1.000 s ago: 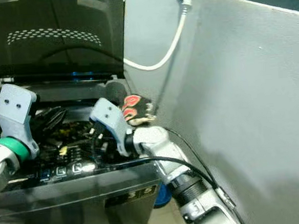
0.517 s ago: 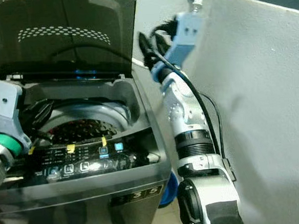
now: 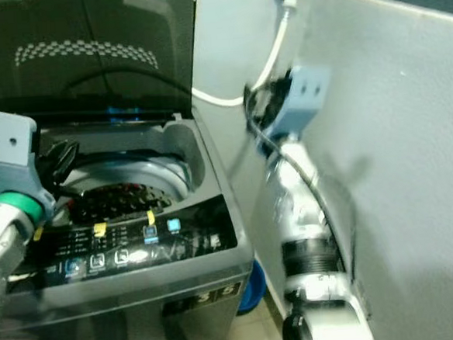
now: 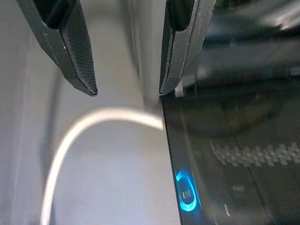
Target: Clothes washing
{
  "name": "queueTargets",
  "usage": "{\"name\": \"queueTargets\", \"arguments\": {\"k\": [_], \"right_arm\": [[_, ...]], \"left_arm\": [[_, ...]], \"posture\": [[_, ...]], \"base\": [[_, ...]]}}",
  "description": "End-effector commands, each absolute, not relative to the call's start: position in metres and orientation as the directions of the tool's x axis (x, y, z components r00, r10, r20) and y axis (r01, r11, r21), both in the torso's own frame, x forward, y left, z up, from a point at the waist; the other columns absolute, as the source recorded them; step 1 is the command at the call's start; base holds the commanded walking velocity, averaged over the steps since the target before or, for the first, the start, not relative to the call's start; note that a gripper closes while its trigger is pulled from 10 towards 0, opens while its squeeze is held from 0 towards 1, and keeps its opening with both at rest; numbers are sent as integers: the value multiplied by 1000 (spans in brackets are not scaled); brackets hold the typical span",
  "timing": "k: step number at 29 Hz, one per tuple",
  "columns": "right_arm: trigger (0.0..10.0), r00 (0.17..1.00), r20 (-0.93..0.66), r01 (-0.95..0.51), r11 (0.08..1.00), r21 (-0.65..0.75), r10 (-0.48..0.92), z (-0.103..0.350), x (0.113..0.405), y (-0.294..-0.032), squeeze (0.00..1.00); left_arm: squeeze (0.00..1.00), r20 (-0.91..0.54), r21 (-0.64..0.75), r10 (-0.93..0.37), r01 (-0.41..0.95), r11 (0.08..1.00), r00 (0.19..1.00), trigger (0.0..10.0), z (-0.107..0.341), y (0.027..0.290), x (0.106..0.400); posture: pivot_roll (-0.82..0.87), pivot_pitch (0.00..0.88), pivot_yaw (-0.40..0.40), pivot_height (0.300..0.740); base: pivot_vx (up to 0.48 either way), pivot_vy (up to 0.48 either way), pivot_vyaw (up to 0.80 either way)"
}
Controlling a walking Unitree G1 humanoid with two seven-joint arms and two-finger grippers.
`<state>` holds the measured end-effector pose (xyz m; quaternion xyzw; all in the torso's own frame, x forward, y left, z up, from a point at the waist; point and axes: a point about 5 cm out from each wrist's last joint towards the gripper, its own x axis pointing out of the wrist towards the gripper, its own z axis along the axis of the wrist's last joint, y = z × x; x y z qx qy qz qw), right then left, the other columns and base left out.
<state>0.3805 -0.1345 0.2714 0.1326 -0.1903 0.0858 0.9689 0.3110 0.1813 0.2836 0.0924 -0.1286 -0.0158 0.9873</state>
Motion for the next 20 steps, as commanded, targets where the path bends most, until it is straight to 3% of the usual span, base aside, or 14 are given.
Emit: {"name": "queueTargets", "arguments": {"k": [1,8,20], "right_arm": [[10000,907,411,-212,945,249,95,276,379,-138,0],[10000,913,393,-233,934,271,113,264,376,-132,0],[10000,937,305,-280,890,360,171,235,366,-100,0]], "left_arm": [[0,248,193,-50,1,981,967,10000,279,178,313],[0,240,145,-7,-29,989,971,10000,277,181,320],[0,256,64,33,-51,997,966,10000,261,181,316]], "posture": [[25,0,-53,740],[15,0,-32,740],[42,0,-81,740]], "base": [[0,0,0],[0,0,0],[0,0,0]]}}
